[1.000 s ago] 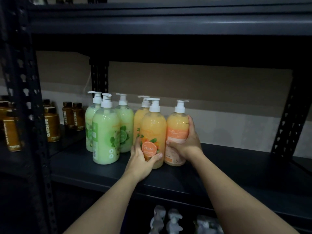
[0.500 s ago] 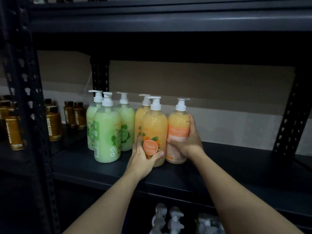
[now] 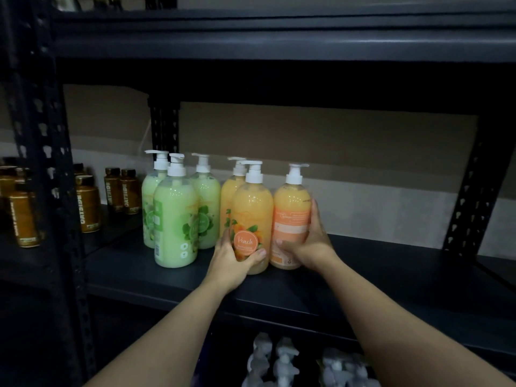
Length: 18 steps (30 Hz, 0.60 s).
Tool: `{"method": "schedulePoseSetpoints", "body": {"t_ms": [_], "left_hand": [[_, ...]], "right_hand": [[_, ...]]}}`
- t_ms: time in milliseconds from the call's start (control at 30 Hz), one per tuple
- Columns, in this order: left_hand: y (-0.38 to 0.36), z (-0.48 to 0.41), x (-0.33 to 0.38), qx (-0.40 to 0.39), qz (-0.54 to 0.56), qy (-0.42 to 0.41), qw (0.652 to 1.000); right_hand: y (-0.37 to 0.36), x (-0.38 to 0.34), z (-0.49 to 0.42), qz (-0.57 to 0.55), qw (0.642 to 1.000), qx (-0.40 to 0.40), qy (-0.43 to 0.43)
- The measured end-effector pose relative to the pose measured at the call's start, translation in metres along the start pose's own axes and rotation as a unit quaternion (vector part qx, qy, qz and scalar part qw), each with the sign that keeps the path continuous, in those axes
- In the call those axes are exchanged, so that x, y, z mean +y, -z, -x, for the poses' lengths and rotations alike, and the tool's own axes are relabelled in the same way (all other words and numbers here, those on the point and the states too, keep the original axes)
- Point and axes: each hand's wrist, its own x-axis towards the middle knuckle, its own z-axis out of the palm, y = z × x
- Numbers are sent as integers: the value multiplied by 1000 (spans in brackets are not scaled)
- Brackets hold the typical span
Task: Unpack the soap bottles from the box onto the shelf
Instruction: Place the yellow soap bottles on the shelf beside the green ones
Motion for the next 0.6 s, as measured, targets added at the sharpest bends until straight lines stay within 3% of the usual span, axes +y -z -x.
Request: {"method": "schedulePoseSetpoints", "body": {"t_ms": [133,267,400,600], "left_hand": [[12,23,13,13,10,32,999],[25,63,26,89,39,-42,994],[28,117,30,21,61,-128,990],[-4,204,-1,-92,49,-124,987]], "right_hand": [[21,-6,28,12,999,-3,36],[41,-19,71,17,994,-2,106],[54,-17,127,-6,991,-14,132],[54,29,229,8,997,-23,78]]}}
